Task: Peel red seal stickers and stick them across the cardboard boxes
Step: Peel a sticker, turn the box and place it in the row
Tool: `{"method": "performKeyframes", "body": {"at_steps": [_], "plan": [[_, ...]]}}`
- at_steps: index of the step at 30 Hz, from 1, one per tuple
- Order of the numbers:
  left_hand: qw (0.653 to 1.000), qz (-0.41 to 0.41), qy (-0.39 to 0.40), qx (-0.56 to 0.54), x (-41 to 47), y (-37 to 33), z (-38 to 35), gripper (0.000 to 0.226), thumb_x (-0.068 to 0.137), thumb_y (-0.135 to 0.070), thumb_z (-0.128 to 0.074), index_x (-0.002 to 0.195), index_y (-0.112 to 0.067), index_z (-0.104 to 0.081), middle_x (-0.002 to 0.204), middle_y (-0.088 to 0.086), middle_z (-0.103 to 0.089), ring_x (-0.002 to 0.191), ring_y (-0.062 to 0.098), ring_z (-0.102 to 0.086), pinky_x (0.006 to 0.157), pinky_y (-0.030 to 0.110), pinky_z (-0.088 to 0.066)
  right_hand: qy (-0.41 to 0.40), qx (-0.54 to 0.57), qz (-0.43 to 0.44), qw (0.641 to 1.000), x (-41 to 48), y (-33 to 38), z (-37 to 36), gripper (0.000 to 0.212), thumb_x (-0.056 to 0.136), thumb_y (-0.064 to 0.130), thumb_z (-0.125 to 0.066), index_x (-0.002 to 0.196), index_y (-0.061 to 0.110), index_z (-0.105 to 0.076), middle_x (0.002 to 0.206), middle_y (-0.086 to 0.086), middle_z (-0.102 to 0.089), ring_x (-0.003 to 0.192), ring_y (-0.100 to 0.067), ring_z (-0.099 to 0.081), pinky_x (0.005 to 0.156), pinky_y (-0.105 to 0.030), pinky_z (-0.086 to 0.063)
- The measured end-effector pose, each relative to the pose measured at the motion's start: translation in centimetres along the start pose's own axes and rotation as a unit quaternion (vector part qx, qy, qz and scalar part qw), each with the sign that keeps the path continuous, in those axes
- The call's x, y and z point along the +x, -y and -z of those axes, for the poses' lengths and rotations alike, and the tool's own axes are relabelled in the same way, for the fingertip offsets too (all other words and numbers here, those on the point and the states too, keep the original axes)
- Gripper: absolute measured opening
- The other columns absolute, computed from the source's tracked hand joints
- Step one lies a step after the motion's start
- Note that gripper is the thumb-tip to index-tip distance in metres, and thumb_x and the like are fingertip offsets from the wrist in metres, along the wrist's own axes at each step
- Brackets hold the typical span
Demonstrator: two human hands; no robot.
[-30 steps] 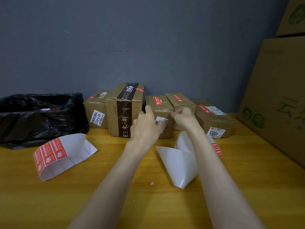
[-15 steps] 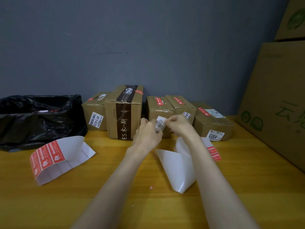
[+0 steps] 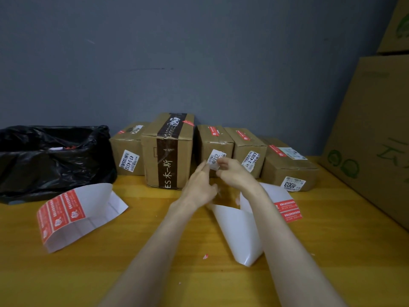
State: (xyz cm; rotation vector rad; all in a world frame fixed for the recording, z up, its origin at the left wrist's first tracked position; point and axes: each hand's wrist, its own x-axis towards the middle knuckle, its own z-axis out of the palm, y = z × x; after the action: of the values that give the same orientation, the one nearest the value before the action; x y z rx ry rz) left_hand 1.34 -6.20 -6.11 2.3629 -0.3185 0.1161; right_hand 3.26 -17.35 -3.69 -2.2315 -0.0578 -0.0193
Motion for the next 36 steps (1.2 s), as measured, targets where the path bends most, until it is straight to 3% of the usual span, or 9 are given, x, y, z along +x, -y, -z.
{"method": "performKeyframes", "body": {"at_steps": [14,17,19,21,25,27,30,33,36], "plan": [[0.999,0.001,0.027,-0.026,-0.7,-0.5,0.6,0.065,0.09,-0.006,-0.05,0.147,-0.016,-0.022,0.158,0.005,-0.006,0.145,0.02,-0.011,0.111,0.029,-0.021,0.006,-0.028,0.007,1.0,-0.2,-0.1,-0.1,0.055,0.088,0.004,-0.048,0.142,0.01,-0.036,0.145,-0.008,-0.041,0.134,-0.021,-0.038,0.109,-0.033,-0.033],[0.999,0.006,0.038,-0.033,-0.9,-1.0,0.7,0.066,0.09,-0.005,-0.05,0.148,-0.016,-0.02,0.159,0.002,-0.001,0.143,0.02,-0.019,0.092,0.012,-0.032,0.009,-0.03,0.0,1.0,-0.1,-0.3,0.5,0.055,0.089,0.006,-0.049,0.143,0.01,-0.034,0.145,-0.007,-0.041,0.133,-0.021,-0.038,0.108,-0.032,-0.034],[0.998,0.019,0.049,-0.045,-1.1,-1.2,0.7,0.069,0.092,-0.005,-0.049,0.15,-0.014,-0.014,0.159,0.0,0.003,0.136,0.019,-0.031,0.071,-0.003,-0.027,0.009,-0.032,-0.003,0.999,-0.1,-0.4,1.0,0.056,0.09,0.006,-0.05,0.143,0.01,-0.034,0.145,-0.007,-0.041,0.133,-0.02,-0.039,0.105,-0.029,-0.035],[0.997,0.028,0.052,-0.057,-1.1,-1.3,0.7,0.07,0.092,-0.005,-0.05,0.15,-0.015,-0.012,0.159,-0.001,0.004,0.131,0.018,-0.037,0.063,-0.01,-0.021,0.013,-0.031,-0.006,0.999,0.0,-0.5,1.3,0.056,0.091,0.007,-0.051,0.143,0.011,-0.034,0.145,-0.006,-0.042,0.133,-0.02,-0.038,0.105,-0.03,-0.036],[0.997,0.021,0.054,-0.049,-1.1,-1.2,0.7,0.07,0.092,-0.006,-0.05,0.151,-0.016,-0.012,0.159,-0.001,0.002,0.132,0.019,-0.037,0.067,-0.007,-0.019,0.02,-0.029,-0.006,0.999,-0.1,-0.3,1.3,0.055,0.091,0.008,-0.052,0.143,0.011,-0.035,0.145,-0.006,-0.041,0.133,-0.019,-0.038,0.105,-0.031,-0.038],[0.998,0.011,0.054,-0.041,-1.2,-1.4,1.1,0.07,0.092,-0.007,-0.05,0.15,-0.015,-0.012,0.159,0.0,-0.001,0.133,0.018,-0.036,0.074,0.0,-0.027,0.018,-0.019,-0.004,1.0,-0.2,-0.1,1.4,0.052,0.091,0.01,-0.053,0.141,0.011,-0.037,0.143,-0.006,-0.043,0.131,-0.02,-0.041,0.102,-0.032,-0.039],[0.998,-0.01,0.034,-0.045,-1.3,-1.8,2.1,0.064,0.091,-0.009,-0.05,0.148,-0.014,-0.021,0.155,0.004,-0.023,0.139,0.02,-0.028,0.1,0.017,-0.028,-0.001,0.024,-0.003,1.0,-0.4,0.5,1.7,0.043,0.093,0.015,-0.054,0.135,0.011,-0.046,0.131,-0.006,-0.053,0.118,-0.02,-0.052,0.094,-0.031,-0.043],[0.997,-0.034,-0.001,-0.074,-1.7,-2.3,3.2,0.054,0.091,-0.01,-0.051,0.143,-0.018,-0.036,0.143,0.004,-0.044,0.133,0.02,-0.037,0.095,0.019,-0.032,-0.021,0.066,0.007,0.998,-1.0,1.5,2.1,0.036,0.094,0.015,-0.052,0.13,0.011,-0.05,0.115,-0.005,-0.057,0.099,-0.015,-0.056,0.087,-0.028,-0.046],[0.992,-0.07,-0.055,-0.092,-2.5,-2.9,4.4,0.044,0.093,-0.013,-0.051,0.136,-0.019,-0.046,0.137,0.002,-0.051,0.129,0.019,-0.041,0.092,0.018,-0.032,-0.05,0.101,0.022,0.993,-1.7,2.6,2.2,0.036,0.092,0.007,-0.049,0.128,0.011,-0.052,0.129,-0.01,-0.055,0.118,-0.022,-0.052,0.099,-0.034,-0.043]]}}
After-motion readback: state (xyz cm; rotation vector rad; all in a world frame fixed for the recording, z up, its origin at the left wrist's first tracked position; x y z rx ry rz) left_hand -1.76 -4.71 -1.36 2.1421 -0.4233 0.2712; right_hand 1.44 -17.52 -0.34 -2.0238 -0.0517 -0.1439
